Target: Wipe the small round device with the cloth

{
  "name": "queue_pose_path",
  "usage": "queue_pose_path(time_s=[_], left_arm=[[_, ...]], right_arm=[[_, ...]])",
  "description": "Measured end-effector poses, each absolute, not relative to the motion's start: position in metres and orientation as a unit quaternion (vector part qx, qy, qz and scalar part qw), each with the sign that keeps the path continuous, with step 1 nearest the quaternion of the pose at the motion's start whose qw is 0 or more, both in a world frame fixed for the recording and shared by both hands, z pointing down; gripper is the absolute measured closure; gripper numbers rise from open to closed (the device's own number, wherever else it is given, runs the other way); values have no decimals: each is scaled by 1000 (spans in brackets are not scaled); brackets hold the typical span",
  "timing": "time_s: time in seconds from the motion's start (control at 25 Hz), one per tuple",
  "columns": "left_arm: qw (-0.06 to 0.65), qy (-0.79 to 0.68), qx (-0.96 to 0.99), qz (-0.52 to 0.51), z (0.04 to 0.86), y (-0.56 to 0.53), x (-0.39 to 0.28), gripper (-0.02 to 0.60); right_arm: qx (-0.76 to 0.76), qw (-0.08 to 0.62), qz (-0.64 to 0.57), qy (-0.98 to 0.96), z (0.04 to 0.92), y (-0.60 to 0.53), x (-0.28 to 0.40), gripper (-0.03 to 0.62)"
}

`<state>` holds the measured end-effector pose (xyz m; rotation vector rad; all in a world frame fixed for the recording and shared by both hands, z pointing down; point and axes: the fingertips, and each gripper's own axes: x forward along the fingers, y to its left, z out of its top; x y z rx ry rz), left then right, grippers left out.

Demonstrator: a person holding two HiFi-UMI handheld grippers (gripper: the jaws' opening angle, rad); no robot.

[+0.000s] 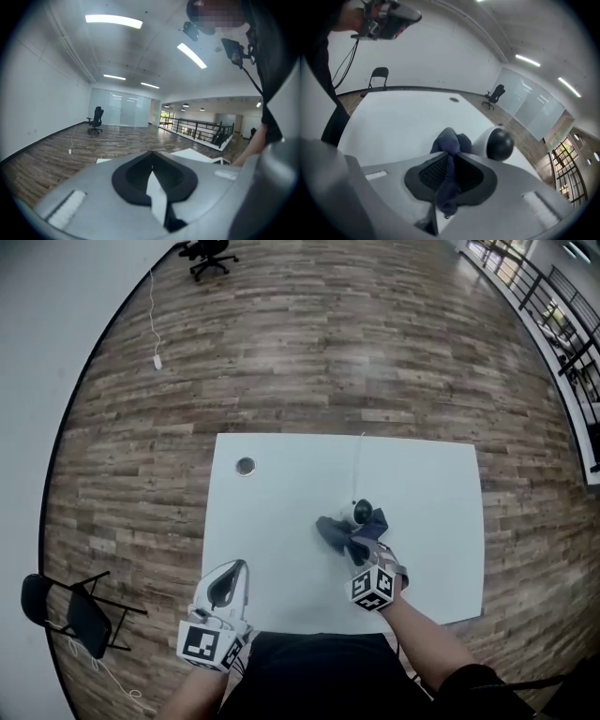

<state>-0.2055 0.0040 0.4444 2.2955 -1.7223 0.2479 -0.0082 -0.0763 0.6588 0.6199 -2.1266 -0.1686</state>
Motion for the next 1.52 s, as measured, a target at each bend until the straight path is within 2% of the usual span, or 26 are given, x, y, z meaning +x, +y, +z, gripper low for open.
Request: queue_pose_path(time_s=[0.16,0.32,0.6,1.2,1.52], left_arm=[[112,-594,791,94,434,-1,-199,578],[70,-594,795,106,415,-6,-178,578],[56,-601,786,131,404,9,-170,578],[73,-617,770,148,409,28,-163,578],[79,-619,764,164,411,39,-170,578]], right_arm=[[311,344,-110,-879,573,-105,-9,545],[338,306,-122,-881,539,-144,-8,545],[301,324,-103,-891,588,-154,-26,545],[352,315,-23,-881,609,-155,11,545],[325,370,41,-869,671,-131,22,545]])
